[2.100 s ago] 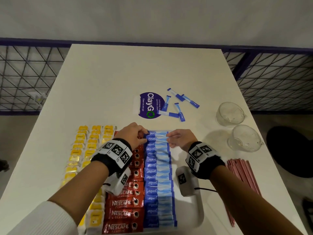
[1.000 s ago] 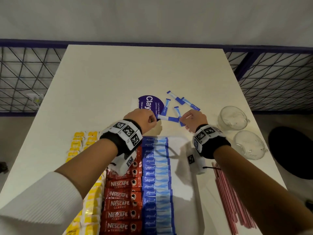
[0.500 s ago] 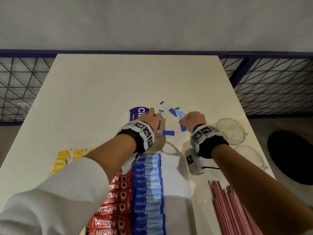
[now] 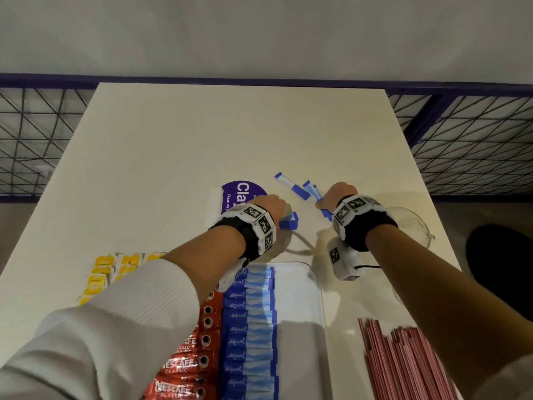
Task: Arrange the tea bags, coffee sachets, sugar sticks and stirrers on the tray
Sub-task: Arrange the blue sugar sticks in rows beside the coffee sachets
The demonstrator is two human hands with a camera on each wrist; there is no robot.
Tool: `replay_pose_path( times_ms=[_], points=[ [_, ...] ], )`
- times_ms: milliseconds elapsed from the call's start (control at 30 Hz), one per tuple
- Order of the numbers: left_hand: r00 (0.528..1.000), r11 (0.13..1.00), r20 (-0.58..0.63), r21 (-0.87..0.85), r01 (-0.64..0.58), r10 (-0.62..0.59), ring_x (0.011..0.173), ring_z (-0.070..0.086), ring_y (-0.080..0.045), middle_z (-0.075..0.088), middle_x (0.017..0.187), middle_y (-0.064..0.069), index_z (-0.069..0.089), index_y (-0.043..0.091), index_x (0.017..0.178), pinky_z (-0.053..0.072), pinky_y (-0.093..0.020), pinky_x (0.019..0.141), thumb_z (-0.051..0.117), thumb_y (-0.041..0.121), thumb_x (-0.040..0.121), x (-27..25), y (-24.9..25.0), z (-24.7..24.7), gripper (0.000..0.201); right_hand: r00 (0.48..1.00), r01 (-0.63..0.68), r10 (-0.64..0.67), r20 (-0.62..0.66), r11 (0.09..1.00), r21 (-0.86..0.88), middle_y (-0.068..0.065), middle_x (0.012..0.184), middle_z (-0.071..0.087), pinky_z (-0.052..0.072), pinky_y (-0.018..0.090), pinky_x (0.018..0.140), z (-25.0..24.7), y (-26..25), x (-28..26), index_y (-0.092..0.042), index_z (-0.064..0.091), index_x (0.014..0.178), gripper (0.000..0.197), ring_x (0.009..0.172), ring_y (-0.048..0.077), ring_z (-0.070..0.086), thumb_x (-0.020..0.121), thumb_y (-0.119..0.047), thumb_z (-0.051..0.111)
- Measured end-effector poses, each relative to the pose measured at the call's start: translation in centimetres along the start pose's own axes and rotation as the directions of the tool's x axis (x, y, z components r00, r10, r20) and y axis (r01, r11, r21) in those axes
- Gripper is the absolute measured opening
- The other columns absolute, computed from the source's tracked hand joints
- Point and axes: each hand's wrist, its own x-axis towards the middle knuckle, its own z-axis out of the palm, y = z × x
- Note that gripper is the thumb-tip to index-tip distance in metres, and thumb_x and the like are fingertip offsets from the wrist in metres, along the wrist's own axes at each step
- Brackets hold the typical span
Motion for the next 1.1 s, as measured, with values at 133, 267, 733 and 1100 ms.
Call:
replay_pose_path(
  times_ms=[133, 267, 733, 1100],
  points=[
    [0.996, 0.985, -0.017, -0.149, 0.088, -0.091, 0.11, 0.053, -0.032, 0.053, 0.121, -0.015, 0.044, 0.004, 0.119, 0.041, -0.033, 0.081, 0.052, 0.011, 0.09, 0.6, -0.7, 0.1, 0.031, 1.0, -0.031, 0.031, -0.002, 0.999, -0.022, 0.006, 0.067, 0.044, 0.036, 0.028, 0.053, 0.1, 0.3, 0.4, -0.011, 0.038, 0.062, 0.038, 0.057, 0.02, 0.043, 0.086, -0.027, 0.063],
    [0.979, 0.952, 0.07, -0.23, 0.201, -0.19, 0.121, 0.048, -0.034, 0.047, 0.133, -0.018, 0.036, 0.002, 0.134, 0.04, -0.037, 0.098, 0.052, 0.012, 0.092, 0.7, -1.2, -0.3, 0.046, 0.996, -0.039, 0.037, -0.076, 0.999, -0.018, 0.006, 0.065, 0.046, 0.032, 0.024, 0.045, -1.0, -0.6, 0.2, -0.001, 0.051, 0.07, 0.035, 0.053, 0.016, 0.041, 0.09, -0.029, 0.058],
    [0.968, 0.665, -0.053, -0.736, 0.127, -0.243, 0.075, 0.052, -0.019, 0.054, 0.075, -0.001, 0.046, 0.015, 0.082, 0.039, -0.023, 0.062, 0.062, 0.02, 0.088, -2.7, -5.5, 0.0, 0.017, 0.993, 0.106, -0.099, -0.064, 0.987, 0.122, 0.015, 0.122, 0.055, 0.045, 0.037, 0.089, 1.2, -5.3, 0.2, -0.008, 0.046, 0.114, 0.042, 0.107, 0.032, 0.055, 0.08, -0.016, 0.07],
    [0.917, -0.037, 0.083, -0.997, 0.074, -0.391, 0.022, 0.023, -0.008, 0.035, 0.051, -0.006, 0.028, 0.015, 0.07, 0.021, -0.007, 0.038, 0.029, -0.006, 0.091, -8.4, -5.6, 1.7, 0.029, 0.976, 0.146, -0.213, 0.053, 0.809, 0.569, 0.019, 0.097, 0.059, 0.047, 0.019, 0.069, 1.5, -5.4, -7.5, -0.006, 0.064, 0.087, 0.009, 0.084, 0.025, 0.056, 0.084, -0.014, 0.067]
  ],
)
